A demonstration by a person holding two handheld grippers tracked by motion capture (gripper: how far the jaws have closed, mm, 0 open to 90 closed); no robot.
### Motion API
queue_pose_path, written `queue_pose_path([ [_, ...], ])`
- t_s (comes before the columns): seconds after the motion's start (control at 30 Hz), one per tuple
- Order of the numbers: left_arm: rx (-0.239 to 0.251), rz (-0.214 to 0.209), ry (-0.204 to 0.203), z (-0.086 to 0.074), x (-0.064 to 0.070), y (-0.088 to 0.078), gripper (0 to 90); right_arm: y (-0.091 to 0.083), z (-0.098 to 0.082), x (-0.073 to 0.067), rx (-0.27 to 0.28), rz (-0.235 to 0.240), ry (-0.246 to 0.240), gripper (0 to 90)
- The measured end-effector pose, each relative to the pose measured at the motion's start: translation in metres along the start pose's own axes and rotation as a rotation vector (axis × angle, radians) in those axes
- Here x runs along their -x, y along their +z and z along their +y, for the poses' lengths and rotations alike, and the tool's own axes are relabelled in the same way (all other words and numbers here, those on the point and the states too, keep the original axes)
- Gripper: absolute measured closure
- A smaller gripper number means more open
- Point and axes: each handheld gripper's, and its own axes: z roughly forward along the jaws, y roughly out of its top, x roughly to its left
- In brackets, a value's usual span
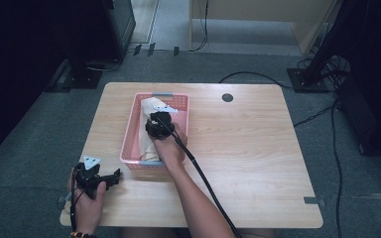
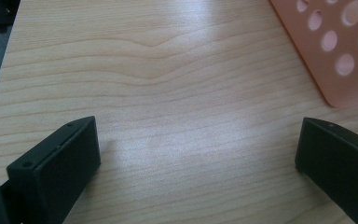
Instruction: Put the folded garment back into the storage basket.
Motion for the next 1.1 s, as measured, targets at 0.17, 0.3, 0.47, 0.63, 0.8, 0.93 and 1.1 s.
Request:
queue_pose_path([
  [0.17, 0.0, -0.001, -0.001, 0.0, 0.0, 0.0, 0.0, 0.004, -0.002, 0.0, -0.011, -0.013, -0.032, 69.7],
  [0.3, 0.0, -0.001, -0.001, 0.0, 0.0, 0.0, 0.0, 0.007, -0.003, 0.001, -0.028, -0.032, -0.057, 67.5],
  [0.47, 0.0, -0.001, -0.001, 0.0, 0.0, 0.0, 0.0, 0.008, -0.004, 0.003, -0.031, -0.065, -0.111, 54.9],
  [0.63, 0.0, 0.0, -0.001, 0.0, 0.0, 0.0, 0.0, 0.003, -0.001, 0.003, -0.012, -0.007, -0.139, 31.6],
  [0.8, 0.002, -0.001, -0.003, 0.0, 0.0, 0.0, 0.0, -0.004, 0.002, 0.003, 0.001, -0.003, -0.154, 17.1],
  [0.93, 0.001, 0.0, -0.003, 0.0, 0.0, 0.0, 0.0, -0.013, 0.005, 0.002, 0.032, 0.005, -0.173, 10.2],
  [1.1, -0.001, 0.0, -0.001, 0.0, 0.0, 0.0, 0.0, -0.027, 0.011, 0.001, 0.065, 0.033, -0.166, 1.1],
])
